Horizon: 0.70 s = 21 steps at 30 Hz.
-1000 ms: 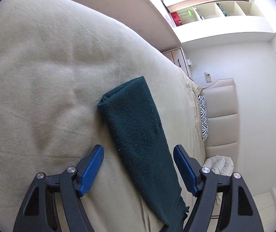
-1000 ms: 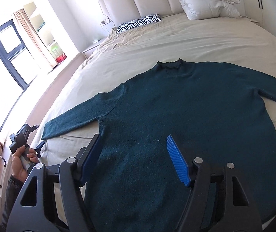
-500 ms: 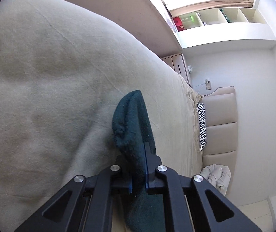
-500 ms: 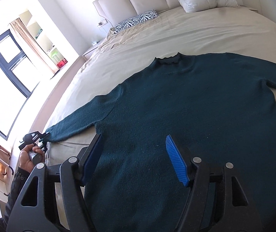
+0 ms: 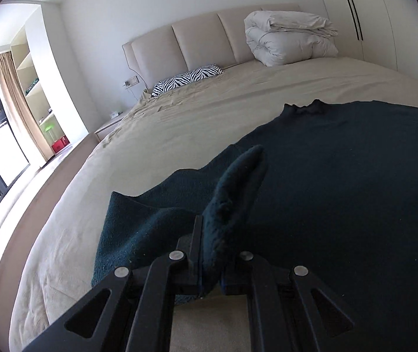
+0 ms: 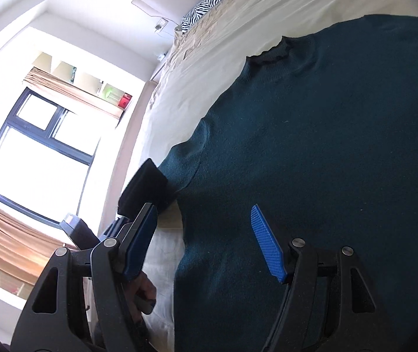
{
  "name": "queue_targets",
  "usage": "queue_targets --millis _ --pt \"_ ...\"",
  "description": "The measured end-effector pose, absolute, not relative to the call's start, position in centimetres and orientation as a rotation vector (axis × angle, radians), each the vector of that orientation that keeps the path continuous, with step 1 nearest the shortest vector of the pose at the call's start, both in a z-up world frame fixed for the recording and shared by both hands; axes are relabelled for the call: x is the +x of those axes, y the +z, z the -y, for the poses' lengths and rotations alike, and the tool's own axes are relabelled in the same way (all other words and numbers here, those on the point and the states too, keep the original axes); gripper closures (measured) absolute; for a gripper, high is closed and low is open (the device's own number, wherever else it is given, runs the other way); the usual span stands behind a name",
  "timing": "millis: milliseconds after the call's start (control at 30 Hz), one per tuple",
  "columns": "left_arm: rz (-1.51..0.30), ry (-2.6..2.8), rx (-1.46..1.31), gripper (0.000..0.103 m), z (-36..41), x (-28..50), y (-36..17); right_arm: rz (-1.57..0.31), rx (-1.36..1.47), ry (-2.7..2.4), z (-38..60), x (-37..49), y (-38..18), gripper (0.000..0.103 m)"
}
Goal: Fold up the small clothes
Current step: 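Grasp the sweater sleeve with the left gripper and fold it across the body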
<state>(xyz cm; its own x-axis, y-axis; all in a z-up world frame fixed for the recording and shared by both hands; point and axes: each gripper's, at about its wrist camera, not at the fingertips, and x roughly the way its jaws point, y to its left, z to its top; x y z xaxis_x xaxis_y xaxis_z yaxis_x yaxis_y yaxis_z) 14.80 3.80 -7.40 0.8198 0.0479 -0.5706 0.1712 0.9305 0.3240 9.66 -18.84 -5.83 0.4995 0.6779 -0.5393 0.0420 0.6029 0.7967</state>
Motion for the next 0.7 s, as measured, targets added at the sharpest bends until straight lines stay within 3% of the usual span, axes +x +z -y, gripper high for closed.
queue_targets --millis 267,500,567,633,667,700 --pt "-0.568 -0.013 0.490 0.094 -3.0 13.9 -7.5 -1.117 1.016 0.631 12.3 17.6 -10.5 0.036" --pt "-0.561 -0.026 0.529 0.094 -2.5 14.0 -7.9 -1.199 0.976 0.728 7.2 20.7 -10.9 0.038" --pt "-0.570 -0.038 0.513 0.090 -2.4 14.1 -7.8 -1.213 0.936 0.729 6.5 21.0 -10.8 0.048" --pt "-0.578 -0.048 0.482 0.087 -2.7 14.1 -7.5 -1.232 0.882 0.716 5.9 21.3 -11.1 0.079" --pt "-0.586 -0.052 0.463 0.076 -2.9 14.2 -7.3 -1.231 0.856 0.699 6.0 21.4 -11.2 0.083" --pt "-0.596 -0.065 0.441 0.068 -3.1 14.1 -7.2 -1.229 0.828 0.684 6.2 21.4 -11.2 0.095"
